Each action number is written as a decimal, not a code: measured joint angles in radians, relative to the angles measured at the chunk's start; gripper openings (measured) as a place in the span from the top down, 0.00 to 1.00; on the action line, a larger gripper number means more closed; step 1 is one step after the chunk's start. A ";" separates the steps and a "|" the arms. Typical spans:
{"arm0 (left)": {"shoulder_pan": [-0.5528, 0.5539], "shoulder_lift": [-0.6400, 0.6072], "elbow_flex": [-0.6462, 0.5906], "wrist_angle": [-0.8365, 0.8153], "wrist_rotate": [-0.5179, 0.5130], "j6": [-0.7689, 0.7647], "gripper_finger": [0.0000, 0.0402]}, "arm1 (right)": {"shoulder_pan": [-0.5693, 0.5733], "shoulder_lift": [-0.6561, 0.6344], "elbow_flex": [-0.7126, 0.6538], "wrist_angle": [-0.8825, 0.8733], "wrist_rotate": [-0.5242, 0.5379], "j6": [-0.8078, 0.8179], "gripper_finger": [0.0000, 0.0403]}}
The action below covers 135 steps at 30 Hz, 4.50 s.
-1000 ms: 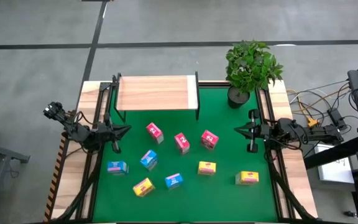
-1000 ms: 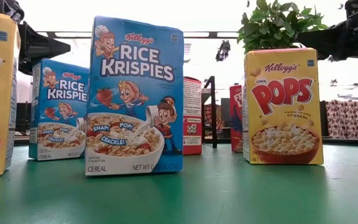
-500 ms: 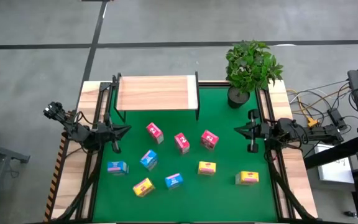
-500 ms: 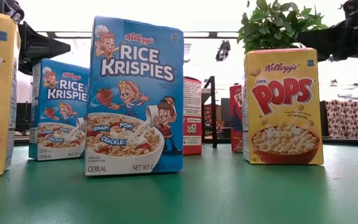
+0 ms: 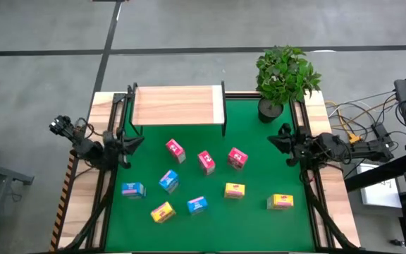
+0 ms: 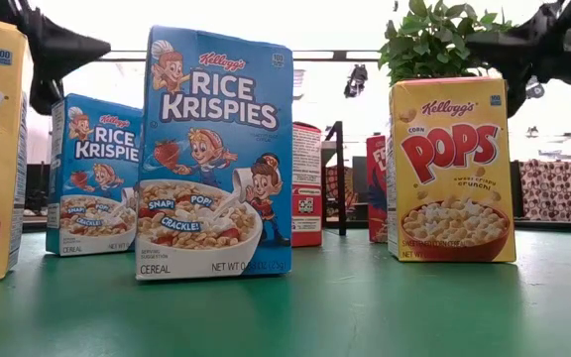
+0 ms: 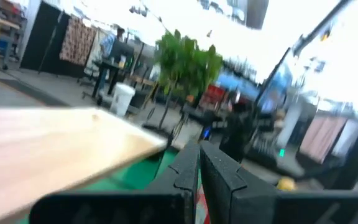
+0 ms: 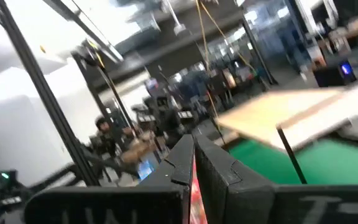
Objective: Stack cereal on shelf
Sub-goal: Put the center red cereal on the shelf
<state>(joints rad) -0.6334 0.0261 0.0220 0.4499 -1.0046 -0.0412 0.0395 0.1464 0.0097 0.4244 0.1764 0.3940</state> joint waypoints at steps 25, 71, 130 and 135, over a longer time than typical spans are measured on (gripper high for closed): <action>0.000 0.000 0.000 0.362 0.436 0.180 1.00 | 0.000 0.835 0.615 0.126 0.009 -0.342 0.98; 0.000 0.000 0.000 0.280 0.253 0.246 1.00 | -0.094 1.780 2.004 -1.566 -0.106 -0.043 0.98; 0.000 -0.002 0.000 0.304 0.255 0.257 1.00 | 0.066 1.819 1.888 -1.531 -0.024 0.334 0.31; 0.000 -0.002 0.000 0.304 0.255 0.257 1.00 | 0.072 1.819 1.863 -1.487 -0.019 0.342 0.31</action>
<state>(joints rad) -0.6332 0.0246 0.0223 0.7542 -0.7500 0.2156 0.1117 1.9656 1.8729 -1.0624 0.1578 0.7357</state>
